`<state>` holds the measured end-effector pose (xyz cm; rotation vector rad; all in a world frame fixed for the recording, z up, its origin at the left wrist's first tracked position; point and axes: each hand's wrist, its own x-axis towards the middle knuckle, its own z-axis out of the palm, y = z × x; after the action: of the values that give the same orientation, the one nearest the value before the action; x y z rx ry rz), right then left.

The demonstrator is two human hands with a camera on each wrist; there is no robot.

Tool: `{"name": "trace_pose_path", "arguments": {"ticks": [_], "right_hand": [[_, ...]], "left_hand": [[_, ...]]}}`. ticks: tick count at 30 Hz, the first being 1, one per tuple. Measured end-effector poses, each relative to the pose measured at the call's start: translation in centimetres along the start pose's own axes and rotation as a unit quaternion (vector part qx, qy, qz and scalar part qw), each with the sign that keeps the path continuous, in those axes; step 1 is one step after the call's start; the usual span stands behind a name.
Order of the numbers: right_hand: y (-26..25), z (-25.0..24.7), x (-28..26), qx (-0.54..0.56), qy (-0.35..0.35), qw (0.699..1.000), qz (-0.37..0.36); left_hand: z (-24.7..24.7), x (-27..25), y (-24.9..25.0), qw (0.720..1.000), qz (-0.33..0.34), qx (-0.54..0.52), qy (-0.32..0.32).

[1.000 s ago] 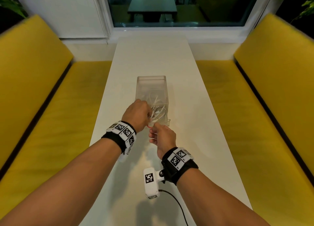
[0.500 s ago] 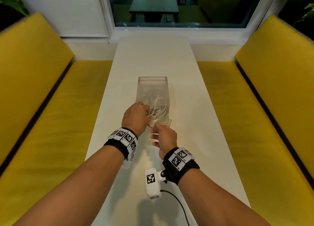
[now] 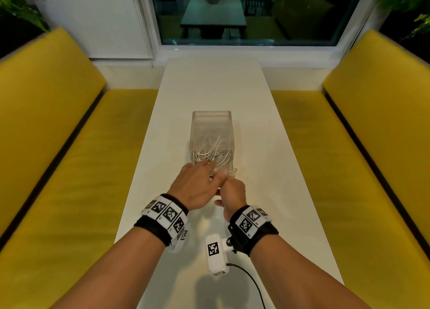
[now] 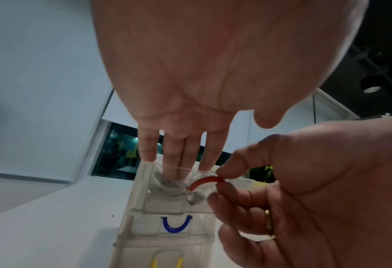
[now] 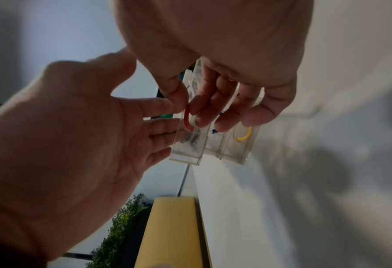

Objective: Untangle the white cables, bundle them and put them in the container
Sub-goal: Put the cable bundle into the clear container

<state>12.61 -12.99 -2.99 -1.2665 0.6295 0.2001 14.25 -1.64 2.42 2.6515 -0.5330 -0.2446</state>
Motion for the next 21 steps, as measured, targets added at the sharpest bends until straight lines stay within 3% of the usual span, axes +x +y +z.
{"name": "trace_pose_path", "arguments": {"ticks": [4, 9, 16, 19, 21], "right_hand": [[-0.1, 0.2, 0.1, -0.002, 0.012, 1.0, 0.01], [-0.1, 0.4, 0.5, -0.026, 0.022, 0.999, -0.012], [0.2, 0.3, 0.7, -0.008, 0.019, 0.999, -0.037], [0.1, 0.3, 0.7, -0.012, 0.024, 0.999, -0.035], [-0.1, 0.3, 0.7, -0.015, 0.025, 0.999, -0.037]], "left_hand": [[0.4, 0.9, 0.2, 0.99, -0.044, 0.064, -0.114], [-0.2, 1.8, -0.4, 0.988, -0.058, 0.081, -0.12], [0.6, -1.1, -2.1, 0.998, -0.017, -0.045, 0.05], [1.4, -3.3, -2.2, 0.991, -0.034, -0.068, 0.111], [2.5, -5.5, -1.6, 0.988, -0.056, -0.083, 0.119]]}}
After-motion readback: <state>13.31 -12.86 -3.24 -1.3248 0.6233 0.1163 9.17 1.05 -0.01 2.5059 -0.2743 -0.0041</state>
